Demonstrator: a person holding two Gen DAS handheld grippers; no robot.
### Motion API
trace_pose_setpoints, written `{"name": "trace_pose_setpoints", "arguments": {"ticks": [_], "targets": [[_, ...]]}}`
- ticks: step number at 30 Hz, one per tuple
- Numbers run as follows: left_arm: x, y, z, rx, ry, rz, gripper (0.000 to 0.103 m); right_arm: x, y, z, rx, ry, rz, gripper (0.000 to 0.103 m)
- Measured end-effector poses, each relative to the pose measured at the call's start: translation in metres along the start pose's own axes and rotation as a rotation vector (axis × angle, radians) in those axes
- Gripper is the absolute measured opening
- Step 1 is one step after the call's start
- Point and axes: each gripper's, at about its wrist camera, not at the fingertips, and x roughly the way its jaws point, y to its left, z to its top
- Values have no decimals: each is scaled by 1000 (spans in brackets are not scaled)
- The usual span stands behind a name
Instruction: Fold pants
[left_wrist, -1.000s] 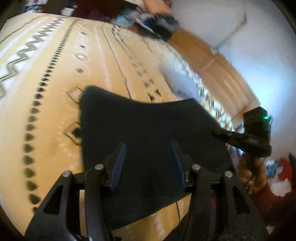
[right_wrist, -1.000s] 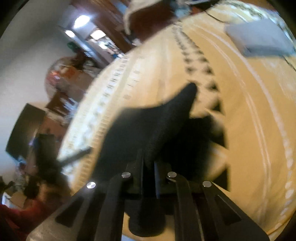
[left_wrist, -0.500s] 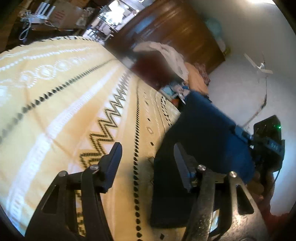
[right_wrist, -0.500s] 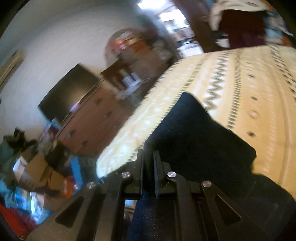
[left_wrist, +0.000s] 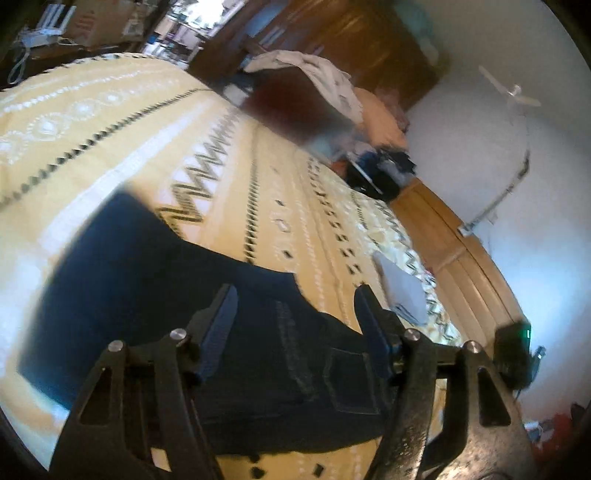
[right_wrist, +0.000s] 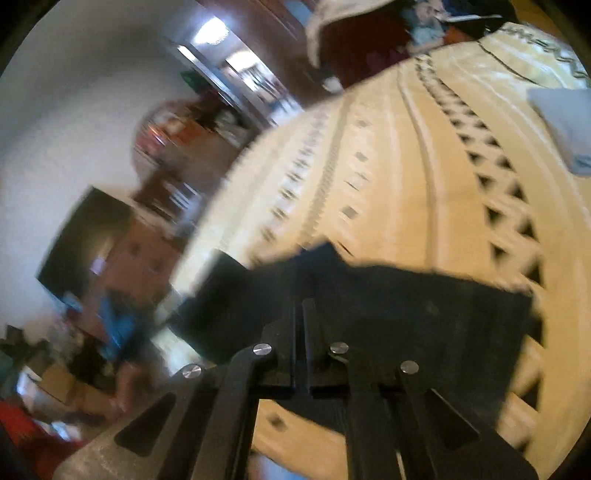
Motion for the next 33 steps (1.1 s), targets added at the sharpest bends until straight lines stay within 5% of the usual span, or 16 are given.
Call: {"name": "trace_pose_setpoints", "arguments": {"ticks": [3,5,7,10,13,17,26,33], "targets": [[-22,30,6,-26,-9,100,77,21,2,-21,-37,49,-36,23],[-36,63,11,-79,9,147,79,41,19,-33,-104,63,-40,43],[-39,91,14,-116,64,162,80,70,57,-45,-224,80,-39,43],[-30,131,21,-154,203,193,80,125,135,-84,-538,103,-63,45],[-13,147,22,-180,319,117,80,182,207,-149,-940,113,-173,51],[23,138,24,-88,434,72,80,233,239,-209,-1237,90,-304,60],[64,133,45,3,517,55,80,285,262,-202,-1187,43,-373,49],[66,138,53,74,627,9,81,319,286,-202,-1247,16,-442,51]]}}
